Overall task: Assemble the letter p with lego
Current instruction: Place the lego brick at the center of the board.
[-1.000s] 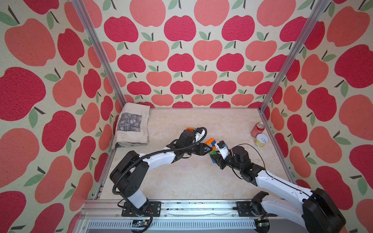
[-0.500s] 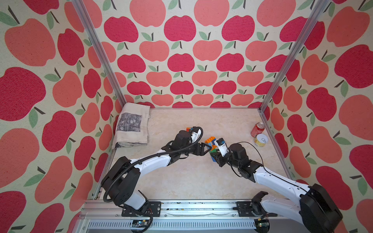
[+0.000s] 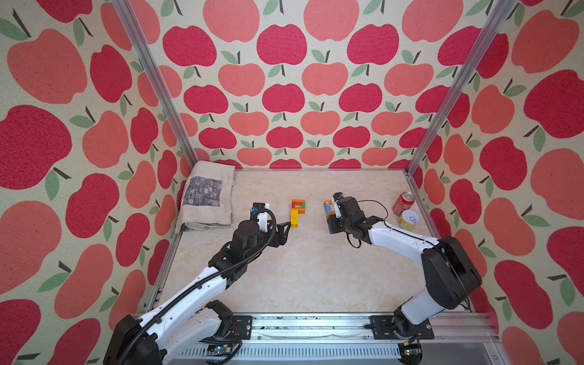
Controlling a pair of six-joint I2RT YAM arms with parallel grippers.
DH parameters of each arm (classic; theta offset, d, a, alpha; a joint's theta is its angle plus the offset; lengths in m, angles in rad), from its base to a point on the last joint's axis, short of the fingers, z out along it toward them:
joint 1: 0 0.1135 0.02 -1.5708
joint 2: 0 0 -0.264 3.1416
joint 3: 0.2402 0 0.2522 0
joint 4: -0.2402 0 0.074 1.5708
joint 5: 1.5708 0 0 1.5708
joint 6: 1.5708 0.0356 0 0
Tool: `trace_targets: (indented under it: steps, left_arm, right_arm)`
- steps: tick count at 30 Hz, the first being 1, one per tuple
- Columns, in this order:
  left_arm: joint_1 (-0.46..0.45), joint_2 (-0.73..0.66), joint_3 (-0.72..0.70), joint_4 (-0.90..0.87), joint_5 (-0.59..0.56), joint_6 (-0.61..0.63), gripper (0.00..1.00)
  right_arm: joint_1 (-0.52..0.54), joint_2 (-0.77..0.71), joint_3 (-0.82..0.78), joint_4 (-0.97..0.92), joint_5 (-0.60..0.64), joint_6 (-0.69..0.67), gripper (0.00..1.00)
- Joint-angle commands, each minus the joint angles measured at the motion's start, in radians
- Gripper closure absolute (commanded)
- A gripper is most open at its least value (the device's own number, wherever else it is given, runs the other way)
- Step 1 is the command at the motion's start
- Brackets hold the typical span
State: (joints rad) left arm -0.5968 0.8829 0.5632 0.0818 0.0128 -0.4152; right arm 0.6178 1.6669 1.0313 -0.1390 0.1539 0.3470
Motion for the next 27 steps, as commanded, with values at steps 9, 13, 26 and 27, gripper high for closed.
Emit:
trace_targets:
  steps: [9,13,26,27]
  left_arm:
    - [0.061,-0.276,-0.126,-0.175,-0.235,0.138,0.16]
    - [0.070,-0.285,-0.128,-0.180,-0.241,0.145,0.16]
    - [0.136,-0.137,-0.114,-0.124,-0.347,0.188,0.13]
    - [0.161,-0.108,-0.115,-0.099,-0.366,0.198,0.13]
  right_arm:
    - [-0.043,0.330,0.372,-0.274,0.076,0.095,0.64]
    - [-0.046,0.386,0.429,-0.306,0.075,0.104,0.61]
    - [-0.053,0.172,0.316,-0.287,0.006,0.017,0.40]
    - [-0.057,0.124,0.279,-0.274,0.011,-0.002,0.40]
